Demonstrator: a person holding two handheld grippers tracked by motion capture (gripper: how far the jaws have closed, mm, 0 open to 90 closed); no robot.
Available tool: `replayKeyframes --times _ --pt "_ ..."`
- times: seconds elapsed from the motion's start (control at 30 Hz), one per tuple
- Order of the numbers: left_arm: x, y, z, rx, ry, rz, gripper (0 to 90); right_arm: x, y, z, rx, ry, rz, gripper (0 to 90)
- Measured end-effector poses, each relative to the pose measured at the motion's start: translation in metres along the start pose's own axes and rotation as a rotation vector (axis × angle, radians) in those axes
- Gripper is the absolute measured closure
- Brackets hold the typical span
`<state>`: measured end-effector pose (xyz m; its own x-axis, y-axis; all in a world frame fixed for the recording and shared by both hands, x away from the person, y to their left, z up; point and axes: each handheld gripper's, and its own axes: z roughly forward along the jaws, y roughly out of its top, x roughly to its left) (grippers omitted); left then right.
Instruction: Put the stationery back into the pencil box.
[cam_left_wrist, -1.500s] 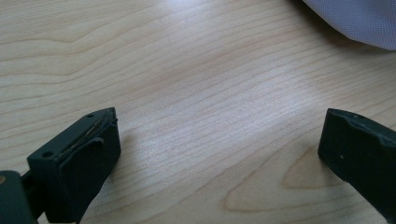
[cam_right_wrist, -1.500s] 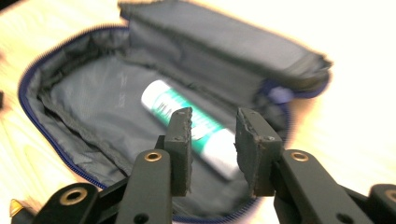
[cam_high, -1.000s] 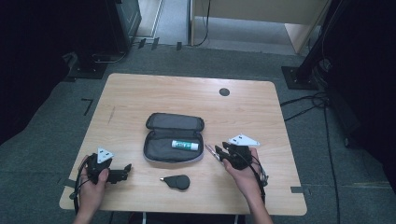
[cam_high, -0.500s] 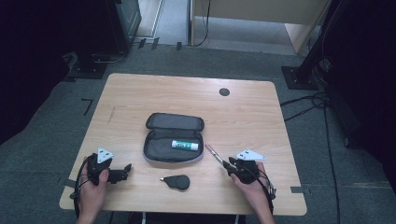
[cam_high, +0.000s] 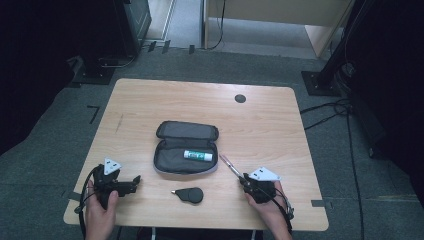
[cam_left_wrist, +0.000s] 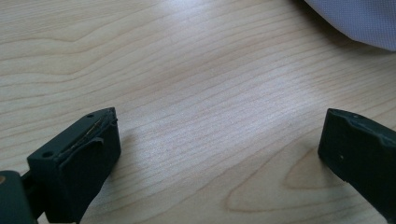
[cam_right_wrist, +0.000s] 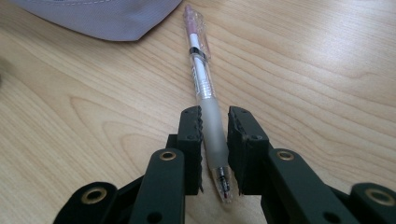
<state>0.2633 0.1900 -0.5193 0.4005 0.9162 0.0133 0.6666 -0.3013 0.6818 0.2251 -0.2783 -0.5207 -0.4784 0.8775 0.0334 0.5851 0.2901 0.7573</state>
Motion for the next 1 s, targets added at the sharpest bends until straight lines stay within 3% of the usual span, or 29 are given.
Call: replayKeyframes --times 0.37,0.47,0.6,1.0 --pt "-0.001 0.001 0.001 0.001 0.02 -0.024 0.0 0.0 -0.004 -0.001 -0.023 0.003 -0.002 74.7" --pt "-0.001 0.001 0.001 0.001 0.02 -0.024 0.0 0.002 -0.004 -0.001 -0.022 -0.004 -0.014 80.4" --pt "-0.001 0.001 0.001 0.001 0.021 -0.024 0.0 0.001 -0.004 -0.001 -0.022 0.0 -0.011 81.6" --pt "-0.001 0.001 0.001 0.0 0.022 -0.024 0.0 -0.003 0.001 -0.011 -0.059 0.032 0.027 82.0"
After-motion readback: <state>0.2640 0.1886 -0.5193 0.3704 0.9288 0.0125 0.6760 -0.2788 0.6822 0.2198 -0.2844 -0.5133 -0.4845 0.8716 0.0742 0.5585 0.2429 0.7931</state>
